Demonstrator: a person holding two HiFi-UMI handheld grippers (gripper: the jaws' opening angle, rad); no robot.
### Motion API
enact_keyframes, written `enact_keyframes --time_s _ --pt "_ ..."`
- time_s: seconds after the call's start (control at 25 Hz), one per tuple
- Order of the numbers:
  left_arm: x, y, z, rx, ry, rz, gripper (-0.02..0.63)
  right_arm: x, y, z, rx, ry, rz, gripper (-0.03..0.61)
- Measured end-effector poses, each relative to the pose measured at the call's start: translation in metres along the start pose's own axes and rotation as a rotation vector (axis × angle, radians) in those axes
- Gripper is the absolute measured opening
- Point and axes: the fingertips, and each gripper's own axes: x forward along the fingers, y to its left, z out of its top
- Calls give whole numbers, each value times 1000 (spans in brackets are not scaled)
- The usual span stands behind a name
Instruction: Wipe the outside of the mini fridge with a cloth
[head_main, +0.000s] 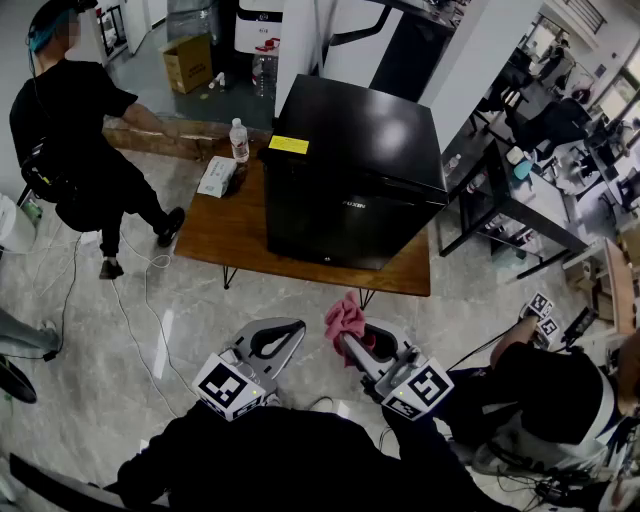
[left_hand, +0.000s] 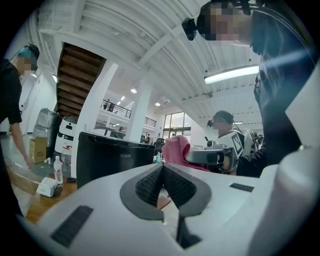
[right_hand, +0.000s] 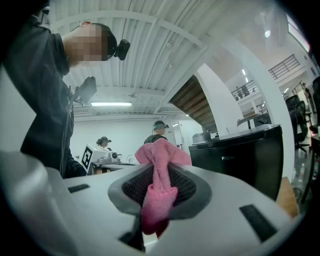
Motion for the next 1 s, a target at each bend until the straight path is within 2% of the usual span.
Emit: enact_keyframes --time_s 0.24,0.56,1.0 --pt "19 -24 -1 18 3 19 6 -24 0 -4 -13 10 31 77" --pt "14 -39 1 33 8 41 6 -35 12 -8 -19 26 48 77" --pt "-5 -1 7 36 -11 95 6 -4 0 0 -72 25 23 85"
